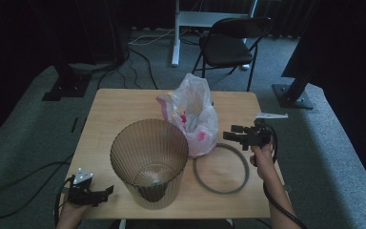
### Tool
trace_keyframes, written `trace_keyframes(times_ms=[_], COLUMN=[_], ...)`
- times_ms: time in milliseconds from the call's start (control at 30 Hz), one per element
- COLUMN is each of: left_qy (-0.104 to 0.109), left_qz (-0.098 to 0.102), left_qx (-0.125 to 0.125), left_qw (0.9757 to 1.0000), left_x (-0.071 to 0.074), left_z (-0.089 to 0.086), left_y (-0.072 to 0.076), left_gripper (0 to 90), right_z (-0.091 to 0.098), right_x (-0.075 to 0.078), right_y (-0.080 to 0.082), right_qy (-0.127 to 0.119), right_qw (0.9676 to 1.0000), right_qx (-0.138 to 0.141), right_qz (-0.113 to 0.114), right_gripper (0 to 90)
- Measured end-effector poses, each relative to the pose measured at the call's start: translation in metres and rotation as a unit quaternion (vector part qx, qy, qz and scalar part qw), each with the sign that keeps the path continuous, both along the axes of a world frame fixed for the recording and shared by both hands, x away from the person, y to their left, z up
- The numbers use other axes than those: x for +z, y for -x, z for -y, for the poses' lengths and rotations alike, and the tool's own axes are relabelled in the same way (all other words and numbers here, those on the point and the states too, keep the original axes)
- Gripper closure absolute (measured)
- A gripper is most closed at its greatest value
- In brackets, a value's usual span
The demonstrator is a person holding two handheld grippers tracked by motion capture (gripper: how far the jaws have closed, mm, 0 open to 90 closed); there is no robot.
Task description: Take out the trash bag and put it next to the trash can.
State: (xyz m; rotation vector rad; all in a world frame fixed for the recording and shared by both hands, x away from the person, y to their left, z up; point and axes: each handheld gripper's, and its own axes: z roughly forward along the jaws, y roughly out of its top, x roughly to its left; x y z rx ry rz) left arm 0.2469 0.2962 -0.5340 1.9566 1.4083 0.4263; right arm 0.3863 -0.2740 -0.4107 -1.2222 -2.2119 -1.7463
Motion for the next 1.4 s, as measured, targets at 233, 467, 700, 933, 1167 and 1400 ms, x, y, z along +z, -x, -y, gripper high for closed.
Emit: trace_keyframes(times_ms=[233, 467, 700, 933, 1167, 1400], left_qy=[-0.001, -0.002, 0.0, 0.006, 0.005, 0.003], left_qz=[0.0, -0.001, -0.001, -0.001, -0.002, -0.003], left_qx=[0.0, -0.001, -0.001, 0.002, 0.003, 0.003], left_qw=[1.0, 1.0, 1.0, 1.0, 1.0, 1.0], left_x=[0.0, 0.0, 0.0, 0.0, 0.0, 0.0], left_z=[0.0, 0.001, 0.001, 0.0, 0.0, 0.001], left_y=[0.0, 0.0, 0.0, 0.0, -0.001, -0.001], left_gripper=[1.2, 1.2, 1.3, 1.2, 1.2, 1.2], right_z=[0.013, 0.018, 0.027, 0.041, 0.052, 0.059], right_x=[-0.012, -0.02, -0.035, -0.05, -0.062, -0.072], right_y=[0.014, 0.031, 0.045, 0.059, 0.073, 0.082], right_qy=[0.02, 0.062, 0.058, 0.05, 0.056, 0.067], right_qw=[0.9994, 0.996, 0.9961, 0.995, 0.9931, 0.9919], right_qx=[-0.026, -0.055, -0.06, -0.079, -0.089, -0.098], right_qz=[0.006, 0.032, 0.028, 0.034, 0.052, 0.046], right_gripper=[13.7, 13.7, 13.7, 13.6, 13.7, 13.7])
